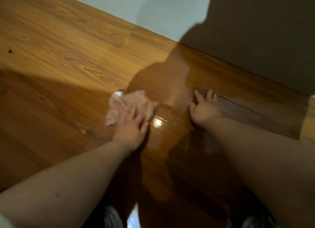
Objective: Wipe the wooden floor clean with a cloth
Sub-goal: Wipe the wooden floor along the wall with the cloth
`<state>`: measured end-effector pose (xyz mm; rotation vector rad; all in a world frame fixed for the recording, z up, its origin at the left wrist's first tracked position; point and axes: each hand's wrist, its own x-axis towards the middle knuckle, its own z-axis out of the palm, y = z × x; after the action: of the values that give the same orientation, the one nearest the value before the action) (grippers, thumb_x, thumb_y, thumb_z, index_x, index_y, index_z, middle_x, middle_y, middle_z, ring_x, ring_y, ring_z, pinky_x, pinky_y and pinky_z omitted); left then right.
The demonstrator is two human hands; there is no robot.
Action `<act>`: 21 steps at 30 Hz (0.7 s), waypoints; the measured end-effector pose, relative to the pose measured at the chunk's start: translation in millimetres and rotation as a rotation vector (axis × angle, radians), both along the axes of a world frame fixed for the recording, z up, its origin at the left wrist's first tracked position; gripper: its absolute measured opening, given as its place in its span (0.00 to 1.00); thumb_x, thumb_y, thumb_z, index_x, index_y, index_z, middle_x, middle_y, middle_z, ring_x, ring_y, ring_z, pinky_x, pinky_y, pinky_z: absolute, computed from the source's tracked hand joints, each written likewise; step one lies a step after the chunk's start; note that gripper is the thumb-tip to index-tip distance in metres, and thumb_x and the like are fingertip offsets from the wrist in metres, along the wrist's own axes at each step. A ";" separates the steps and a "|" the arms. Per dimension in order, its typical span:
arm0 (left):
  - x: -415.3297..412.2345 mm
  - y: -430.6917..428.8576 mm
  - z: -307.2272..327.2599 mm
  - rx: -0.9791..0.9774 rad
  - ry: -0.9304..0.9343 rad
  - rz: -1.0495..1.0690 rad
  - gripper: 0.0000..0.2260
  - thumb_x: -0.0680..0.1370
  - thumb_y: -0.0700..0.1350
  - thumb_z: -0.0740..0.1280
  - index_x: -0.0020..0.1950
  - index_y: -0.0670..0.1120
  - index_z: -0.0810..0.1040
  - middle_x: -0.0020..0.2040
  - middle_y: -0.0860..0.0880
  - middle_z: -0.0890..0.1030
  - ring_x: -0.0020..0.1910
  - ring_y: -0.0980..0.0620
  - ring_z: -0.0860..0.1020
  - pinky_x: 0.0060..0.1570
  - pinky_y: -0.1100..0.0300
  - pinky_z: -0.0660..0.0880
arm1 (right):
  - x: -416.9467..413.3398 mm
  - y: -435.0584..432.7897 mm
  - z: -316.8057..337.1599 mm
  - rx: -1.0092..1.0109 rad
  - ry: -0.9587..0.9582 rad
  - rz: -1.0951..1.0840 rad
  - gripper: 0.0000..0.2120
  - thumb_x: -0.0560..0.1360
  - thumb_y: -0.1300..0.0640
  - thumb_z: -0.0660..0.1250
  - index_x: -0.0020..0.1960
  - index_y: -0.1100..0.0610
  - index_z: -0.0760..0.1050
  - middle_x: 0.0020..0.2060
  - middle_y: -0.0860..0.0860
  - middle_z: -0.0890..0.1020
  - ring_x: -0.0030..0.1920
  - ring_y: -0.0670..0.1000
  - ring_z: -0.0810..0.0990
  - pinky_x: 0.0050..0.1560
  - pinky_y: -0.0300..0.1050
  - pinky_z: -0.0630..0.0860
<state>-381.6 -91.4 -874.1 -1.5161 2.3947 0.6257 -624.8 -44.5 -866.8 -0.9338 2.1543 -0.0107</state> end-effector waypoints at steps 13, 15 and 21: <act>153.8 -53.1 28.9 0.177 -0.546 0.832 0.22 0.84 0.45 0.49 0.78 0.41 0.53 0.76 0.36 0.55 0.73 0.36 0.58 0.70 0.43 0.58 | 37.3 -10.7 11.0 -0.001 -0.063 0.102 0.27 0.82 0.46 0.52 0.79 0.48 0.50 0.78 0.55 0.40 0.77 0.58 0.39 0.76 0.55 0.46; 142.6 -46.0 26.3 0.165 -0.572 0.828 0.22 0.84 0.50 0.47 0.74 0.40 0.62 0.74 0.36 0.62 0.72 0.37 0.60 0.69 0.43 0.57 | 39.4 -11.1 12.2 0.005 -0.060 0.101 0.26 0.83 0.46 0.52 0.79 0.48 0.50 0.78 0.55 0.39 0.77 0.58 0.39 0.76 0.56 0.45; 46.2 36.8 10.9 0.003 -0.216 -0.106 0.30 0.78 0.54 0.59 0.77 0.51 0.53 0.73 0.41 0.59 0.67 0.35 0.64 0.61 0.44 0.69 | 52.7 -19.2 24.9 0.005 -0.101 0.081 0.26 0.83 0.47 0.51 0.79 0.49 0.50 0.78 0.56 0.41 0.78 0.59 0.41 0.76 0.56 0.49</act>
<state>-335.4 -54.6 -863.1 -1.3680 2.2900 0.4190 -572.0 -63.7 -841.9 -0.9957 2.0219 -0.0130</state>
